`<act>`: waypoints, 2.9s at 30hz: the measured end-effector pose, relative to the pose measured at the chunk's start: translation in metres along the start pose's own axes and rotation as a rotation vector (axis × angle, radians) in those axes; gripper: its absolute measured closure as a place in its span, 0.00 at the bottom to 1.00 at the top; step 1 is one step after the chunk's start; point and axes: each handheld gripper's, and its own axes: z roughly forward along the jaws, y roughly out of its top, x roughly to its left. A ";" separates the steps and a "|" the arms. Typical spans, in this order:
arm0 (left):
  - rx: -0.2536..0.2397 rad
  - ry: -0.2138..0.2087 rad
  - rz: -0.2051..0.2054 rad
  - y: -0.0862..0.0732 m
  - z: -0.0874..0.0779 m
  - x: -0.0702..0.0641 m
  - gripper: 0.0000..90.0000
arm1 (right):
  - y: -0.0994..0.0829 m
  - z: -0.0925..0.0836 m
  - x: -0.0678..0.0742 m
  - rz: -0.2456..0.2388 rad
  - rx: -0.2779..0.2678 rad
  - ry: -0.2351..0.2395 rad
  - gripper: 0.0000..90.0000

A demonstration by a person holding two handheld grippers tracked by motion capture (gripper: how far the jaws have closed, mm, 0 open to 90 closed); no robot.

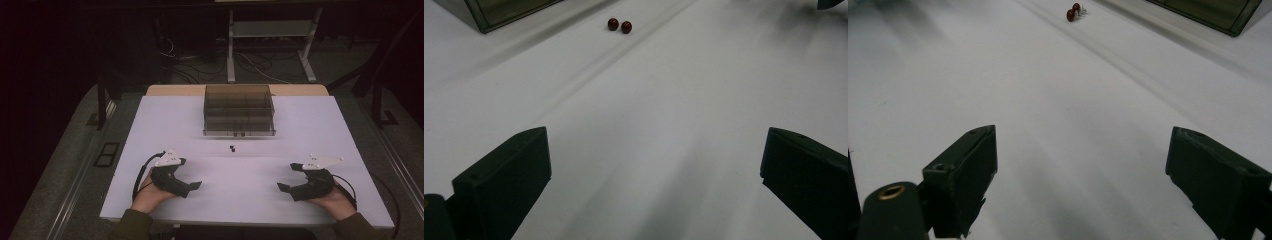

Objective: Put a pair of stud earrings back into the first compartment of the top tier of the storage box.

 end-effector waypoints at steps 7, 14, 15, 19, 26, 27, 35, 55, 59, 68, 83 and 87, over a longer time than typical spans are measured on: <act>-0.009 0.005 -0.017 0.001 0.000 0.001 0.00 | -0.002 0.000 0.000 0.003 0.007 0.014 0.14; -0.020 0.009 -0.023 0.004 0.002 0.002 0.00 | -0.002 -0.001 0.000 0.003 0.005 0.026 0.14; -0.019 0.009 -0.020 0.005 0.003 0.001 0.00 | -0.002 -0.001 0.000 0.007 0.005 0.028 0.14; -0.025 0.004 -0.019 0.008 0.007 0.000 0.00 | -0.002 -0.003 -0.001 0.010 -0.002 0.034 0.14; -0.027 -0.005 -0.018 0.014 0.014 -0.001 0.00 | -0.002 -0.003 -0.001 0.010 -0.007 0.032 0.14; -0.031 -0.014 -0.025 0.015 0.015 -0.002 0.00 | -0.002 -0.003 -0.001 0.010 -0.008 0.033 0.14; -0.034 -0.022 -0.017 0.021 0.022 -0.004 0.00 | -0.002 -0.003 -0.001 0.013 -0.008 0.030 0.14; -0.030 -0.028 0.003 0.036 0.041 -0.006 0.00 | -0.002 -0.002 -0.002 0.020 -0.009 0.032 0.14; -0.025 -0.025 0.003 0.036 0.045 -0.007 0.00 | -0.002 -0.003 -0.001 0.017 -0.012 0.030 0.14; -0.028 -0.018 0.012 0.043 0.052 -0.008 0.00 | -0.002 -0.003 -0.002 0.025 -0.015 0.025 0.14; -0.018 0.025 0.015 0.054 0.067 -0.009 0.15 | -0.001 -0.004 -0.002 0.034 -0.021 0.020 0.14; -0.016 0.032 0.011 0.056 0.071 -0.009 0.18 | -0.002 -0.004 -0.002 0.031 -0.020 0.019 0.14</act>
